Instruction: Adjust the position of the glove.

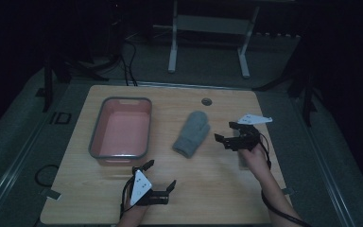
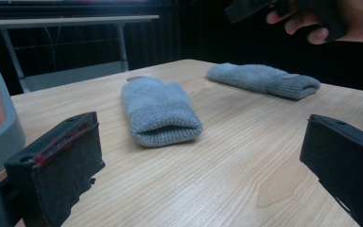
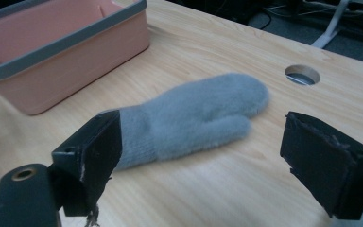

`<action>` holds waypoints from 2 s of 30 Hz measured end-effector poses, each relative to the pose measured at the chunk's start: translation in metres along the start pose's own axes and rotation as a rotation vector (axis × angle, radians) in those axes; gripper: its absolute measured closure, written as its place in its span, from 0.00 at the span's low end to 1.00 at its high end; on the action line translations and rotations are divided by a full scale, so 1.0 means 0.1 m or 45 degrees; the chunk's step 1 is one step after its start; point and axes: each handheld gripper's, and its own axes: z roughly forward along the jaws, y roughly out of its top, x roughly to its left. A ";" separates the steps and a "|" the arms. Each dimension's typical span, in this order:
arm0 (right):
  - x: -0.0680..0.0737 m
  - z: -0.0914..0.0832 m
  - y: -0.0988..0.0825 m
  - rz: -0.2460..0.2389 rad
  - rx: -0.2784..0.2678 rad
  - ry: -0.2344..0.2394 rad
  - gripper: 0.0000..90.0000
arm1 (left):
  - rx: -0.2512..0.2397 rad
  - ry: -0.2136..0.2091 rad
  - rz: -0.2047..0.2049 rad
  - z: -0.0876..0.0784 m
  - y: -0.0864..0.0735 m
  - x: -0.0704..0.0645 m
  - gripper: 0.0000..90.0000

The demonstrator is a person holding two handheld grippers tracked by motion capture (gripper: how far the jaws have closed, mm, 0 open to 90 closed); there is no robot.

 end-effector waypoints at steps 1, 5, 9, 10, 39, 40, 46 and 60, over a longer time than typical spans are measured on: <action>0.01 0.04 0.01 0.021 -0.002 0.012 0.15 | 0.001 0.000 0.002 0.00 0.00 0.00 0.00; 0.08 0.31 0.08 0.062 0.014 -0.023 0.14 | 0.000 -0.004 0.002 0.00 0.00 0.00 0.00; 0.15 0.54 0.10 0.057 0.048 0.003 0.14 | 0.000 -0.007 -0.008 0.00 0.00 0.00 0.00; 0.17 0.60 0.10 0.060 0.060 0.008 0.14 | 0.000 -0.007 -0.009 0.00 0.00 0.00 0.00; 0.16 1.54 -0.06 -0.006 0.358 -0.075 0.66 | 0.007 -0.020 -0.015 0.00 0.00 0.00 0.00; 0.16 1.54 -0.06 -0.017 0.361 -0.077 0.72 | 0.007 -0.020 -0.015 0.00 0.00 0.01 0.00; 0.18 1.49 0.01 -0.051 0.365 -0.064 0.91 | 0.007 -0.019 -0.015 0.00 0.00 0.00 0.00; 0.28 0.80 0.17 -0.255 0.249 0.198 0.92 | 0.007 -0.015 -0.015 0.00 0.00 0.00 0.00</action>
